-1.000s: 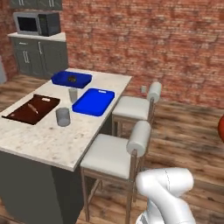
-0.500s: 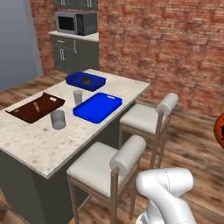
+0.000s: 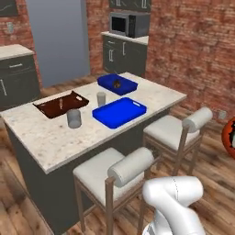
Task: Take the donuts from the fridge and place them on the empty tray on the dining counter.
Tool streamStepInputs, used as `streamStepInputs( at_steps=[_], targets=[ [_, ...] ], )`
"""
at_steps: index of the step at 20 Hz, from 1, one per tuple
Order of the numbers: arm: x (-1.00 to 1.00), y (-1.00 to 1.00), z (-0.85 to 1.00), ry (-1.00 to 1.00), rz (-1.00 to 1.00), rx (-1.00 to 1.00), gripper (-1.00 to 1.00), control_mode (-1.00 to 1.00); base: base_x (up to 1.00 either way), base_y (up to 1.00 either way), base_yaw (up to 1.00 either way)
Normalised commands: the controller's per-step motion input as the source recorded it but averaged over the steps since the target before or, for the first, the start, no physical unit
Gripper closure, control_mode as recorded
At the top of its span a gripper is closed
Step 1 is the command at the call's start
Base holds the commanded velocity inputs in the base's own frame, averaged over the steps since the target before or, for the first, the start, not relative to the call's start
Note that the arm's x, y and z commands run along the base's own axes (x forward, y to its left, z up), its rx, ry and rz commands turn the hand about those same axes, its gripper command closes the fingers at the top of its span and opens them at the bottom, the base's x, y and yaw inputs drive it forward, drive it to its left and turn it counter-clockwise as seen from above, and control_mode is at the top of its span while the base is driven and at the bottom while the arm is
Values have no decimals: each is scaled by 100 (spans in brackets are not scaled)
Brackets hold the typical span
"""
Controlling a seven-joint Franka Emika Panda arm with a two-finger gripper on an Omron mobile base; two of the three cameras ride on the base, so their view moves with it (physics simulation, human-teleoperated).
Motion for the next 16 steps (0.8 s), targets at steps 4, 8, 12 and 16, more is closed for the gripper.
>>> streamStepInputs(
  at_steps=[4,8,12,16],
  targets=[
    [0,0,0,0,0,0,100,100,0,-68,64],
    [0,0,0,0,0,0,100,100,49,-48,64],
    [0,0,0,0,0,0,100,100,82,-84,42],
    [0,0,0,0,0,0,100,100,62,-89,40]
  ],
)
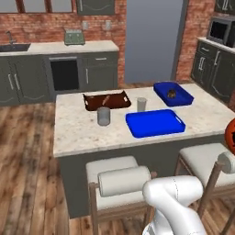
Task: Take the donuts from the fridge and place them on the empty tray on the dining counter.
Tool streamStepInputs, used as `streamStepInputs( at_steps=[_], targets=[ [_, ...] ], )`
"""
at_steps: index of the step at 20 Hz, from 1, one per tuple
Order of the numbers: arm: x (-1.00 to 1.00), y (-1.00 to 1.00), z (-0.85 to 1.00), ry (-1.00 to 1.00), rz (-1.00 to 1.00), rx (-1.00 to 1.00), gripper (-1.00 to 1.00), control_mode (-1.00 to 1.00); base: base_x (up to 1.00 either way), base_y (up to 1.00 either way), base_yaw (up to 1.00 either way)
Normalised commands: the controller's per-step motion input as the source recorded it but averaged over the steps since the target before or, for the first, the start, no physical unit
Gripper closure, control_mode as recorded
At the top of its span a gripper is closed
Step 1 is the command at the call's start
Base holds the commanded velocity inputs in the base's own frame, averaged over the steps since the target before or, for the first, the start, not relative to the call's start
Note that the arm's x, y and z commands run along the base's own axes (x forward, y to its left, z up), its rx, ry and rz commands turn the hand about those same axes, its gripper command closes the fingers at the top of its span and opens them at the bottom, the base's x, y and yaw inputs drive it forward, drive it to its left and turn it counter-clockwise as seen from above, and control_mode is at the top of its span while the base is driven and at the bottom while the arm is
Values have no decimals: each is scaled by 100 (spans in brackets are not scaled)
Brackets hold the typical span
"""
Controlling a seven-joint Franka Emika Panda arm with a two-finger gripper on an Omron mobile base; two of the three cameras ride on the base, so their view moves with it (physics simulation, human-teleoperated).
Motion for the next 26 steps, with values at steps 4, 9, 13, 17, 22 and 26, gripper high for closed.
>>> streamStepInputs(
  at_steps=[4,9,13,17,22,26],
  targets=[
    [0,0,0,0,0,0,100,100,97,-26,39],
    [0,0,0,0,0,0,100,100,100,-31,49],
    [0,0,0,0,0,0,100,100,100,-14,40],
    [75,-8,0,44,26,8,100,-100,25,-1,9],
    [100,-17,-2,54,31,7,100,-100,0,0,0],
    [100,-33,-11,49,17,1,100,-100,0,0,0]
  ],
)
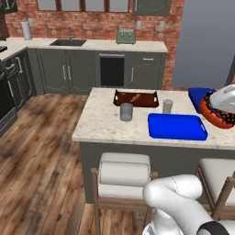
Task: Take the donuts from the fridge and place them on the empty tray on the dining counter.
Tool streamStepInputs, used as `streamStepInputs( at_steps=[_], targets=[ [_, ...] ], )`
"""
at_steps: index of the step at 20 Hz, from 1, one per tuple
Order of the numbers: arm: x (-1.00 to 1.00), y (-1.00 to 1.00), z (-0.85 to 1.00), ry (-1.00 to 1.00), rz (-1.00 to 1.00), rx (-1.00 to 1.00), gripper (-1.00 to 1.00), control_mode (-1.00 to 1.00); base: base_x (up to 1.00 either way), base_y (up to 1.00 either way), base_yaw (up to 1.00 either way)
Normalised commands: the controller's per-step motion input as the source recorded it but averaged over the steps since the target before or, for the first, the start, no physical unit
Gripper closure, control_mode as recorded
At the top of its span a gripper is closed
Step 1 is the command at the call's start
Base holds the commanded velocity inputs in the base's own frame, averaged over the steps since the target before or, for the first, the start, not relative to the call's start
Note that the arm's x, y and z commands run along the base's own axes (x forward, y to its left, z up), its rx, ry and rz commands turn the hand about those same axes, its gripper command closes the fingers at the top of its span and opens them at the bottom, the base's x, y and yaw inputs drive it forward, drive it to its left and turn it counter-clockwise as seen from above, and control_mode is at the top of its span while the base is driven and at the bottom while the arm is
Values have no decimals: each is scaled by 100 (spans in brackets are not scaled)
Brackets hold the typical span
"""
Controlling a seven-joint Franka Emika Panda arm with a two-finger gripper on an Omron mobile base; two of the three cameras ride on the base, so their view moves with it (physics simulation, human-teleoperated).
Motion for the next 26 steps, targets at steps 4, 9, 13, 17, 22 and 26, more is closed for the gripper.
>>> streamStepInputs(
  at_steps=[4,9,13,17,22,26],
  targets=[
    [100,-16,-31,29,10,-1,100,-100,0,0,0],
    [86,-1,-63,0,10,-12,100,-100,0,0,0],
    [64,-11,-78,0,12,-11,100,-100,0,0,0],
    [84,-37,-35,13,11,-1,100,-100,0,0,0],
    [67,-38,-37,2,5,-3,100,-100,0,0,0],
    [64,-30,-47,5,1,-6,100,-100,0,0,0]
  ],
)
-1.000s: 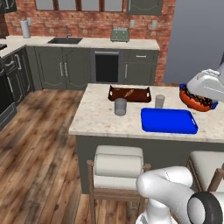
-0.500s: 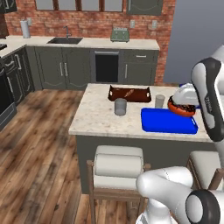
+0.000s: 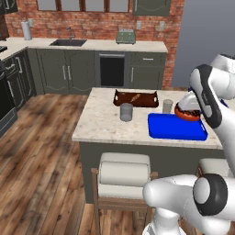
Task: Take the donuts from the fridge and place them on the empty tray on the dining counter.
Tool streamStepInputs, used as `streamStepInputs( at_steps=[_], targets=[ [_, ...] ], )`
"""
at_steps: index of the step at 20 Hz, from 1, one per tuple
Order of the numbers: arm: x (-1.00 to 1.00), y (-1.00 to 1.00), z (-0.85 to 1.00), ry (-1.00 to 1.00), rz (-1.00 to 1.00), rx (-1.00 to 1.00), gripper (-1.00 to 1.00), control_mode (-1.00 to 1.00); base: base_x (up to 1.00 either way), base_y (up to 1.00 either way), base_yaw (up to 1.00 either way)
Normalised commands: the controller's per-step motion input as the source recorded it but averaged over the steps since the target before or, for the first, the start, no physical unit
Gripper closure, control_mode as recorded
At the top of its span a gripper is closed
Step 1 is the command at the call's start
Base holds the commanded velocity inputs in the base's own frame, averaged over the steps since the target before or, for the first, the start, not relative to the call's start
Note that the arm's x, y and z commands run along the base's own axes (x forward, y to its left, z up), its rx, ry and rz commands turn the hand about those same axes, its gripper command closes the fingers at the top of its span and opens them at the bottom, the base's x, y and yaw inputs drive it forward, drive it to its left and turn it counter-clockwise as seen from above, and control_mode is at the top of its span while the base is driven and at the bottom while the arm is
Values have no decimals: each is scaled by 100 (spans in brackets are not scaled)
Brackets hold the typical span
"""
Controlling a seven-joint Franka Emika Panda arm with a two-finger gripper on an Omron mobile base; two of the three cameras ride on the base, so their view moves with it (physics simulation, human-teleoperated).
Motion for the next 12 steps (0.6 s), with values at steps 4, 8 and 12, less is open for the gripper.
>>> streamStepInputs(
  at_steps=[4,8,12],
  targets=[
    [63,-12,-46,3,0,-12,100,-100,0,0,0],
    [52,-6,-42,0,-1,-9,100,-100,0,0,0],
    [47,-13,-43,0,-3,0,100,-100,0,0,0]
  ],
)
